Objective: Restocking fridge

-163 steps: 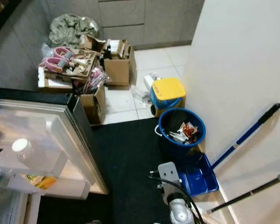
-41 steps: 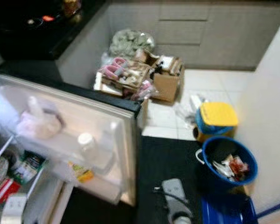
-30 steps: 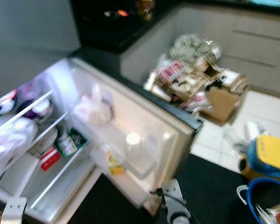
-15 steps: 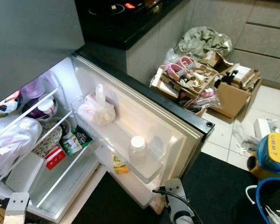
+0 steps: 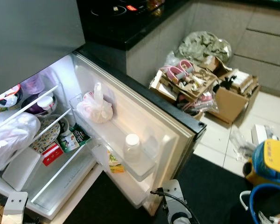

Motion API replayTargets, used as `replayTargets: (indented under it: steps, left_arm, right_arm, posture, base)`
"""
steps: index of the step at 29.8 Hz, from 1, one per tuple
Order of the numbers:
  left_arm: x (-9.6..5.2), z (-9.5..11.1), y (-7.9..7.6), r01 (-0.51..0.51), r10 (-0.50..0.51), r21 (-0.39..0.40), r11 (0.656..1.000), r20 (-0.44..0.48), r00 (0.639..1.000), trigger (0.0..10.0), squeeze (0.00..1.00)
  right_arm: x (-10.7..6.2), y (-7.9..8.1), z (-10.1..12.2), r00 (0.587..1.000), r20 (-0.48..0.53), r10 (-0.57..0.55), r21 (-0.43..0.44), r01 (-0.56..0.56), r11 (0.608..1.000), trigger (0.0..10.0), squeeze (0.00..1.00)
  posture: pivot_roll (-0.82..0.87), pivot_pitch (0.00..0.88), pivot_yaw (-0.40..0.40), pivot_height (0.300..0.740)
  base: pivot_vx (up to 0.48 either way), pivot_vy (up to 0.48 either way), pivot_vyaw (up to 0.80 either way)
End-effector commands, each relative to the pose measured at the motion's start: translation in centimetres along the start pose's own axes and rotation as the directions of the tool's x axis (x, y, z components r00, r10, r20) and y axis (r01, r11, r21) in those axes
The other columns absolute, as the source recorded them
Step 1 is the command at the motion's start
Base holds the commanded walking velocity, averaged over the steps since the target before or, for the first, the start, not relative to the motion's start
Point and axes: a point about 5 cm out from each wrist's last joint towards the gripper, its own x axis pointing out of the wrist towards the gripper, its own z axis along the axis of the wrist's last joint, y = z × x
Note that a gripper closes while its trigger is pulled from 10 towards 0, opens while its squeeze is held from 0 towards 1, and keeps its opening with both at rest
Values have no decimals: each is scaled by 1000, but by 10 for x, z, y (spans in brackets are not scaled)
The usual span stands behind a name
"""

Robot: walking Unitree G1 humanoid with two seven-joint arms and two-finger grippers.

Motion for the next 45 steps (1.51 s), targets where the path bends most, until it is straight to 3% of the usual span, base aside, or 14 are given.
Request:
replayTargets:
  steps: [1,25,45]
  left_arm:
    - [-1,-5,-4,15,-15,7,1000,-19,1000,10000,0]
    - [0,-4,-5,14,-14,8,1000,-22,1000,10000,0]
    - [0,-3,-4,12,-13,-18,1000,-8,1000,10000,0]
  right_arm:
    - [-1,-1,-2,1000,-7,-4,7,4,1000,10000,94]
    - [0,-1,-1,1000,-4,8,2,-8,1000,10000,94]
    - [-1,0,-2,1000,-7,9,3,-9,1000,10000,94]
  posture:
    - [25,77,28,740]
    - [21,69,26,740]
    - [20,77,27,740]
  base:
    - [0,-420,0]
    - [0,-253,0]
    - [0,0,0]
